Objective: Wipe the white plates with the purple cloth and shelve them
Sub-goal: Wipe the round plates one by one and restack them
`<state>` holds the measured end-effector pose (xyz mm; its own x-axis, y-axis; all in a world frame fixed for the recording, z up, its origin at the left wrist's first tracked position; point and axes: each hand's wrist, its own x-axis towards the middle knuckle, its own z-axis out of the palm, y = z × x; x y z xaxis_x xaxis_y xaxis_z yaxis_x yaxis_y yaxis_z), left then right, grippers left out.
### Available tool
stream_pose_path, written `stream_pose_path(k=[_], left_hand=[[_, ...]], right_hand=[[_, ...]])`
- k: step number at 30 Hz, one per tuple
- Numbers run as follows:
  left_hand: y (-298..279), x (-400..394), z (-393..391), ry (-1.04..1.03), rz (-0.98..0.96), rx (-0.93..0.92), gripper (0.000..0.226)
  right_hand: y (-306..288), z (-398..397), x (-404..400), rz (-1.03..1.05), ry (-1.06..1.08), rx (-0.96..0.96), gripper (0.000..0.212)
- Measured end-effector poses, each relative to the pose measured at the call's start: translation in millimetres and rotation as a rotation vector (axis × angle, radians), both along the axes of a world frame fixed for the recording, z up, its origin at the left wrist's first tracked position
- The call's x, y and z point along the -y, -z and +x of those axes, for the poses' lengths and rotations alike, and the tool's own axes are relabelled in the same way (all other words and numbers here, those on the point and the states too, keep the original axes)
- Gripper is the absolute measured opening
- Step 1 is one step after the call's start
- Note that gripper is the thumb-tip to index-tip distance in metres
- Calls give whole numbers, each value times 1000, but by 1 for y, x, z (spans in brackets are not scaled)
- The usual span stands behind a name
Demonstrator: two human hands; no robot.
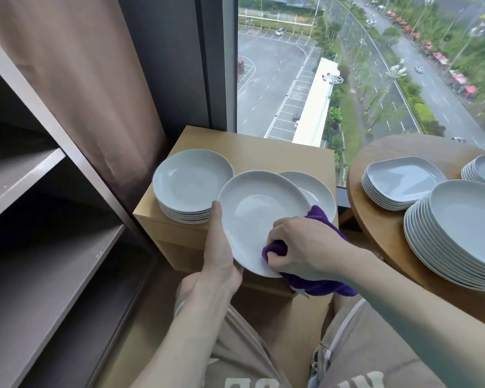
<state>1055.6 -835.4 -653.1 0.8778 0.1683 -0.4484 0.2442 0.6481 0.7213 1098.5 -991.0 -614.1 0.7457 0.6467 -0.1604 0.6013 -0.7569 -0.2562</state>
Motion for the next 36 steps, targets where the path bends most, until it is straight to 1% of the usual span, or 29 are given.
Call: stream_pose_path(k=[3,6,9,12,14,16,19,21,25,28,30,34,36], left_hand=[[1,-4,0,0,69,37,60],[1,-3,-3,17,103,61,56],[-1,5,-6,82,126,45,59],[0,18,-8,178,148,18,63],[1,26,-9,199,122,-24,61],[4,29,-9,192,92,-51,57],[1,24,-8,136,59,-91,57],[-2,20,-8,101,46,-115,57],[-4,18,-9,74,43,-143,59],[-2,20,-11,88,45,-160,63],[0,18,-10,83,66,-152,61],[-2,12,-8,29,135,-99,57],[-3,11,-10,22,186,-69,51]], right_hand=[[10,11,7,49,146,-13,29],[19,23,10,135,288,49,26],[23,34,9,176,383,145,26],[21,43,0,201,439,187,28],[18,43,-10,245,411,198,27],[14,34,-20,281,326,199,27],[8,14,-31,286,176,201,26],[7,1,-35,272,126,185,27],[11,-13,-34,266,108,178,29],[10,-15,-29,269,113,117,28],[10,-18,-23,270,108,90,27],[11,-20,-7,208,131,46,29],[14,-18,3,173,139,11,29]])
